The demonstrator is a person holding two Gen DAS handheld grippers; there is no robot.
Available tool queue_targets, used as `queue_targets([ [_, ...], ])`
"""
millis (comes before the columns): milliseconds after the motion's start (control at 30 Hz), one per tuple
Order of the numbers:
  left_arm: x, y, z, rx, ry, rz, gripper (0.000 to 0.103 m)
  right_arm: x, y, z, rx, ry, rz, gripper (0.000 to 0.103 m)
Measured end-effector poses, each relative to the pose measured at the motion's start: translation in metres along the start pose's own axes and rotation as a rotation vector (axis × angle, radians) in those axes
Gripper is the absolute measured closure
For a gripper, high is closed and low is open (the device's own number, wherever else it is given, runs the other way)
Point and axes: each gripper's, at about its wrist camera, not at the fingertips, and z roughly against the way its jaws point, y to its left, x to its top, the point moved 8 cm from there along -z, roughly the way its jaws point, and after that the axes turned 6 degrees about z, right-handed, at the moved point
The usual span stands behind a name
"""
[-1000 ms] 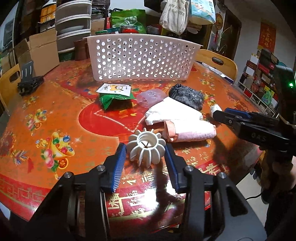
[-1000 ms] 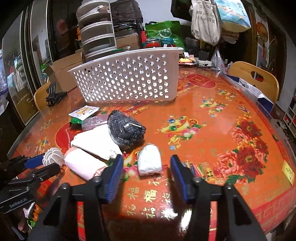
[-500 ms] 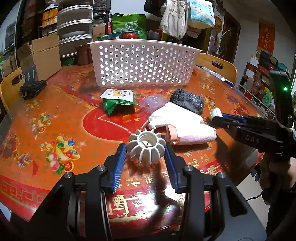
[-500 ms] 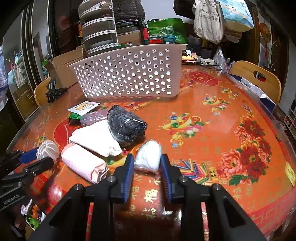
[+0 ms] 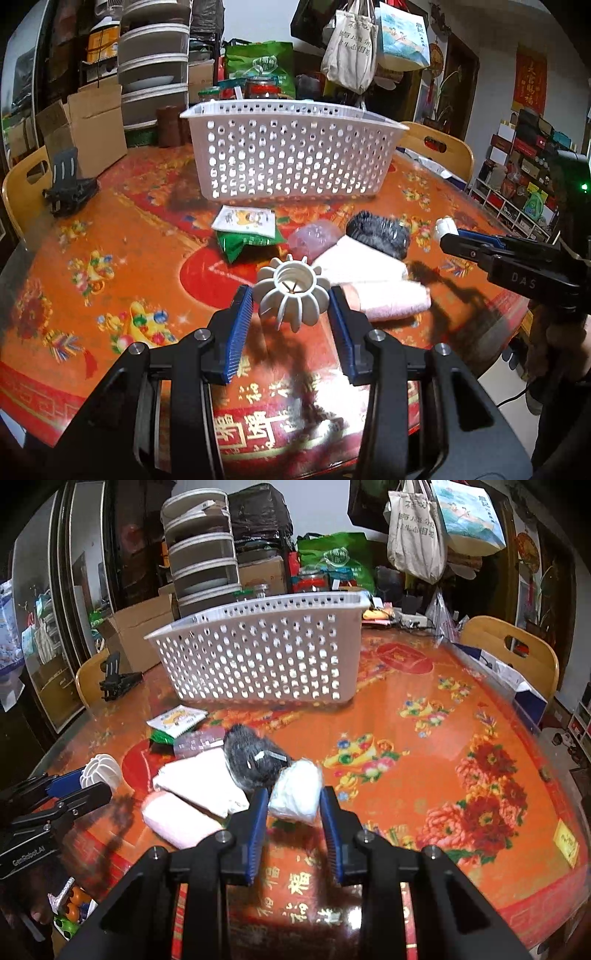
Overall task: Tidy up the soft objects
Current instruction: 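Carry both held items over the white basket and lower them inside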
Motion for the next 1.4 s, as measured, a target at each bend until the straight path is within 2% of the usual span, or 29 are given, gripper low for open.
queue_targets([
  [533, 0.065, -0.015, 0.015, -0.008, -0.077, -0.048, 0.064, 0.063, -0.008, 0.032, 0.029, -0.078, 0.058, 0.075],
  [833, 0.145, -0.009, 0.013, -0.015, -0.125, -0.019, 0.064, 0.112, -0.016, 0.035, 0.018, -0.113, 0.086, 0.075],
  [967, 0.179, -0.015, 0.006, 0.001, -0.133, -0.039, 0.064, 0.135, -0.019, 0.027, 0.008, -0.111, 0.098, 0.075],
  [1133, 0.216, -0.017, -0.011, -0.010, -0.106, -0.029, 0.064, 0.162, -0.021, 0.013, 0.000, -0.091, 0.112, 0.075],
  [1400, 0.260, -0.016, -0.066, -0.011, -0.007, -0.011, 0.064, 0.201, -0.024, -0.029, 0.006, -0.019, 0.115, 0.075],
])
